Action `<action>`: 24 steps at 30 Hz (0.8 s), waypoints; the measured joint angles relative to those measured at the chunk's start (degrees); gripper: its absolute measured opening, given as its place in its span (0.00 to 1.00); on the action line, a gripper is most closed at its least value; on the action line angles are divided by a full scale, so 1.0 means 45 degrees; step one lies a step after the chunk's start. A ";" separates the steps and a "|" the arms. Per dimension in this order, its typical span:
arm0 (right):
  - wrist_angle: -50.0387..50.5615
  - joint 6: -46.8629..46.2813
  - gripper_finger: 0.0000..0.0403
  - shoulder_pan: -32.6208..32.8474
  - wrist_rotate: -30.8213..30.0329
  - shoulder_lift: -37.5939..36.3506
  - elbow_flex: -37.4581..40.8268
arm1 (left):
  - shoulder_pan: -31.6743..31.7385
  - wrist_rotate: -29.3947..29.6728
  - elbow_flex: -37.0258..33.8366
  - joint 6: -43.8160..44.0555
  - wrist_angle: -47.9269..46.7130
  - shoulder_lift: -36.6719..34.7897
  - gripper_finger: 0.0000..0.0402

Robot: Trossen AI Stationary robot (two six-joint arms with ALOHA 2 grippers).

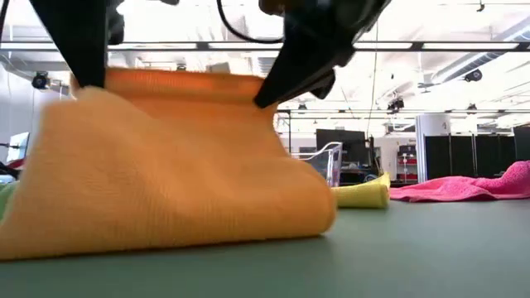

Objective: Fold microfiber towels
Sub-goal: Fold the bottom orange microfiber towel

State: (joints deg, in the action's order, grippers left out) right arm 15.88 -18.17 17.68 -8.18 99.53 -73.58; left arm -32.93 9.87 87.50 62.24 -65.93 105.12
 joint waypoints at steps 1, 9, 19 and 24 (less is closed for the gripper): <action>-0.0098 0.0012 0.02 -0.0119 -0.0071 0.0000 0.0005 | 0.0144 0.0029 -0.0038 -0.0049 -0.0312 0.0000 0.03; -0.0860 0.0523 0.02 -0.0739 -0.0747 0.0609 0.0005 | 0.1154 -0.0261 -0.0745 -0.0642 -0.1128 0.0000 0.03; -0.1172 0.0489 0.02 -0.1187 -0.0807 0.1253 -0.0004 | 0.1584 -0.0329 -0.1695 -0.0714 -0.0244 0.0010 0.03; -0.1114 0.0275 0.02 -0.1352 -0.0862 0.1258 0.0010 | 0.1670 -0.0357 -0.1979 -0.1015 0.0525 0.0010 0.03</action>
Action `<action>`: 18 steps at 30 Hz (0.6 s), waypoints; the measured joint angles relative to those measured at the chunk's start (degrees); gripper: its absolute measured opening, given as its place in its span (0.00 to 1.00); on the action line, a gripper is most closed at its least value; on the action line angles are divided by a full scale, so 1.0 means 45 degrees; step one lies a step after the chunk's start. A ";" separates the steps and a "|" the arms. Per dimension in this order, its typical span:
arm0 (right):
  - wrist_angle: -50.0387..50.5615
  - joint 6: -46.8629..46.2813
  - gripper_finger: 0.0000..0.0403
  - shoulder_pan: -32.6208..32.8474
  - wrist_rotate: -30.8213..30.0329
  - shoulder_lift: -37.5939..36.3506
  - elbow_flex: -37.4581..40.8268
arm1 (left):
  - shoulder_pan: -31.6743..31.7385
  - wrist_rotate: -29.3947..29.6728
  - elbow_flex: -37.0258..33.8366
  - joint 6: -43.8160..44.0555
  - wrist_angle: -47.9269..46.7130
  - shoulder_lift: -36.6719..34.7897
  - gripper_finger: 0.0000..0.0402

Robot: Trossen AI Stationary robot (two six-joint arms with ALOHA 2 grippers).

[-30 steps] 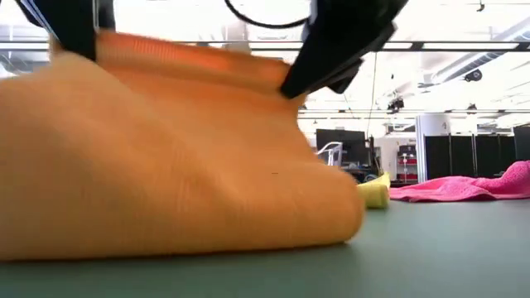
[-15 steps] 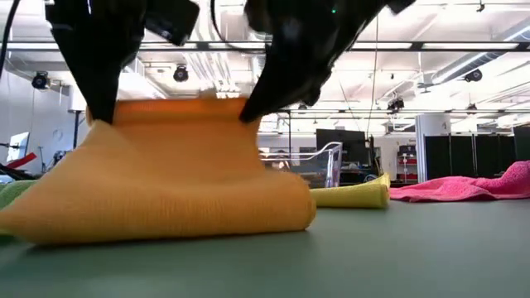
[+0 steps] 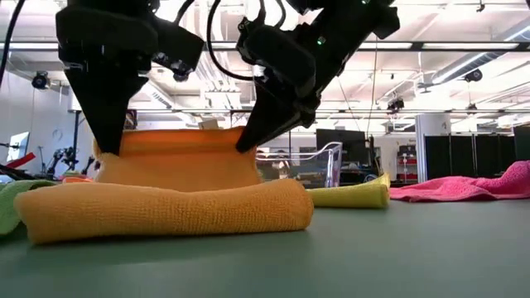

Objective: Fold microfiber towels
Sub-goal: Fold the bottom orange microfiber towel

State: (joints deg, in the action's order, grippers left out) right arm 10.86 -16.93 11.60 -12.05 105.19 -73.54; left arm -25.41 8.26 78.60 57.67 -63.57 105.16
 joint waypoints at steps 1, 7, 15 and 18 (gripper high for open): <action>-0.0054 0.0000 0.02 -0.0038 0.0002 0.0037 -0.0002 | 0.0005 0.0043 -0.0029 0.0004 -0.0005 0.0000 0.03; -0.0071 -0.0010 0.02 -0.0073 0.0083 0.0397 -0.0005 | 0.0015 0.0197 -0.0061 -0.0296 -0.0086 0.0000 0.03; -0.0114 0.0013 0.08 -0.0201 -0.0232 0.0413 -0.0005 | 0.0015 0.0258 -0.0066 -0.1342 -0.0103 0.0000 0.08; -0.0097 -0.0264 0.14 -0.0320 -0.0148 0.0413 -0.0005 | 0.0005 0.0240 -0.0066 -0.1912 -0.0107 0.0000 0.15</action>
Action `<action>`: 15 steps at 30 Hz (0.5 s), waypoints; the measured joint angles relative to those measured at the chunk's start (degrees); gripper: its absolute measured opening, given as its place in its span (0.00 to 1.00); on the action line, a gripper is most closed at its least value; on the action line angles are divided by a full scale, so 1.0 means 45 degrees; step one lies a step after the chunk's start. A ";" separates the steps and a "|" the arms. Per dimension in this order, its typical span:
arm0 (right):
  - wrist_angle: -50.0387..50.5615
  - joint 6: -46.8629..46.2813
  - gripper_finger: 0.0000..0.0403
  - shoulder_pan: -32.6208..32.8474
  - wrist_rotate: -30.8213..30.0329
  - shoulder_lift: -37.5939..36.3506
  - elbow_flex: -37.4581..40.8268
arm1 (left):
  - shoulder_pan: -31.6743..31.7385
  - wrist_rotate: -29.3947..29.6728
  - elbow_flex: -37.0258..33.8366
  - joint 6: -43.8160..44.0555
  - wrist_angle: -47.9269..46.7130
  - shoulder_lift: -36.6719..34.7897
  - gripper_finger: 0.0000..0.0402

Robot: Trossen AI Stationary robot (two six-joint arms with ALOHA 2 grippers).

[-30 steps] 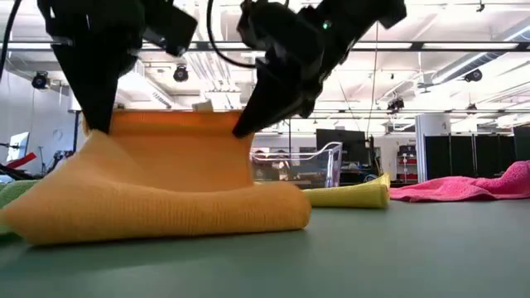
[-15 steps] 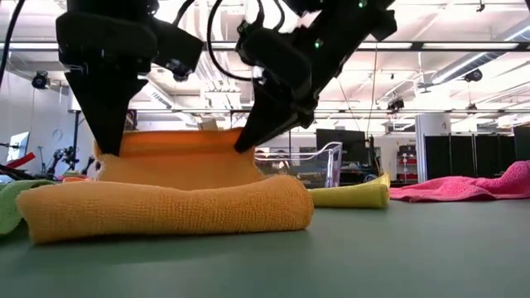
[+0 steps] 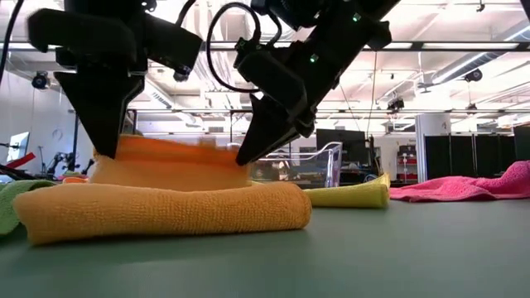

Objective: Fold microfiber towels
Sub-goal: Fold the bottom orange microfiber towel

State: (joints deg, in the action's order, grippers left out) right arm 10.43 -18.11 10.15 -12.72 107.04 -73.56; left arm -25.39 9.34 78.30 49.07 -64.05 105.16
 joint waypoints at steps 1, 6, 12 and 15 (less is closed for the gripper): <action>-0.0010 -0.0078 0.17 -0.0022 0.0012 0.0000 0.0000 | 0.0004 0.0013 0.0000 -0.0030 0.0000 0.0000 0.18; 0.0068 -0.0546 0.26 -0.0166 0.0043 -0.0032 0.0000 | 0.0070 0.0058 0.0000 -0.0017 -0.0001 0.0000 0.34; 0.0773 -0.0889 0.32 -0.0152 0.1606 -0.0858 -0.0007 | 0.0288 -0.0088 0.0004 -0.0014 -0.1085 -0.0333 0.47; 0.1298 -0.1338 0.33 -0.0030 0.3189 -0.1352 -0.0010 | 0.0289 0.0211 0.0007 -0.0012 -0.1622 -0.0945 0.48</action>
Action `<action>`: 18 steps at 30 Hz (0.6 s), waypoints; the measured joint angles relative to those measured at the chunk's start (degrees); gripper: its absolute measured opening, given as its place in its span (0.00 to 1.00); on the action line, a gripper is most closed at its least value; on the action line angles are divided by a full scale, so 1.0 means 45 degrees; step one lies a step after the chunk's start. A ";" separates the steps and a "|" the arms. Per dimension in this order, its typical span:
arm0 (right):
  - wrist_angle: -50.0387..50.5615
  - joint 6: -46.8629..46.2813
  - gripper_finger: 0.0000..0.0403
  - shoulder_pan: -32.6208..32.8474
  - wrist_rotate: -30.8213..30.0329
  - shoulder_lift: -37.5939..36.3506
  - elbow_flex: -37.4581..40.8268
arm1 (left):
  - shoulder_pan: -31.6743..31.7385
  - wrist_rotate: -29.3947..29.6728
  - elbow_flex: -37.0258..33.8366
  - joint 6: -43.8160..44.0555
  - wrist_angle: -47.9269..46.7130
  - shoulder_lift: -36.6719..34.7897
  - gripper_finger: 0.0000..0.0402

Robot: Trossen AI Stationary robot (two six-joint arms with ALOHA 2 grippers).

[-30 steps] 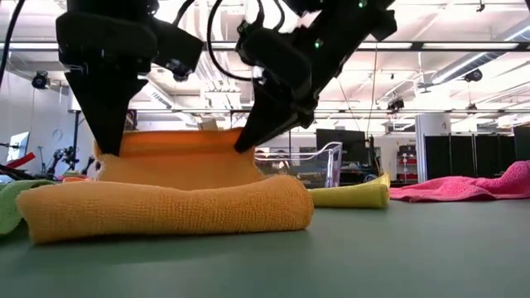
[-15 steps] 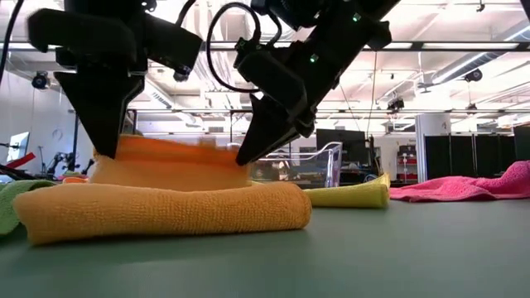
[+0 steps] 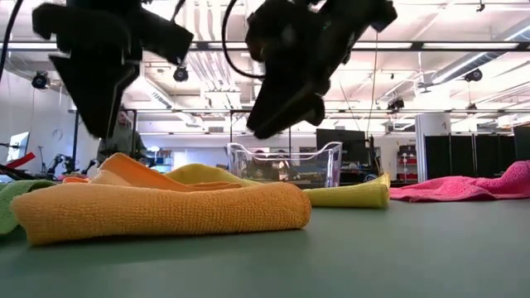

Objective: Fold microfiber towels
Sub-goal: Fold the bottom orange microfiber towel

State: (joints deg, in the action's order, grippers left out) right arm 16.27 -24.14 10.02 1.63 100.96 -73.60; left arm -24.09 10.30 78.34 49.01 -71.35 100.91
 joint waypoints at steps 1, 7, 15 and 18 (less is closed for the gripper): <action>0.0065 -0.0106 0.33 0.0097 0.0466 -0.0126 0.0000 | -0.0048 0.0240 -0.0010 0.0003 -0.0125 -0.0255 0.48; -0.0368 -0.0991 0.29 0.1040 0.1522 -0.0141 -0.0005 | -0.0250 0.2069 -0.0163 0.0029 -0.0229 -0.2066 0.48; -0.1599 -0.2152 0.21 0.1591 0.1640 0.1087 -0.0005 | -0.0335 0.4209 -0.2271 0.0022 0.1953 -0.4267 0.48; -0.1872 -0.2650 0.15 0.1637 0.1615 0.1391 -0.0002 | -0.0333 0.4278 -0.3396 -0.0034 0.3399 -0.4953 0.48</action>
State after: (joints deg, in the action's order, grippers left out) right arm 7.85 -36.06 17.38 8.90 107.22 -73.61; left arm -25.58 29.55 63.05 48.86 -56.06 78.63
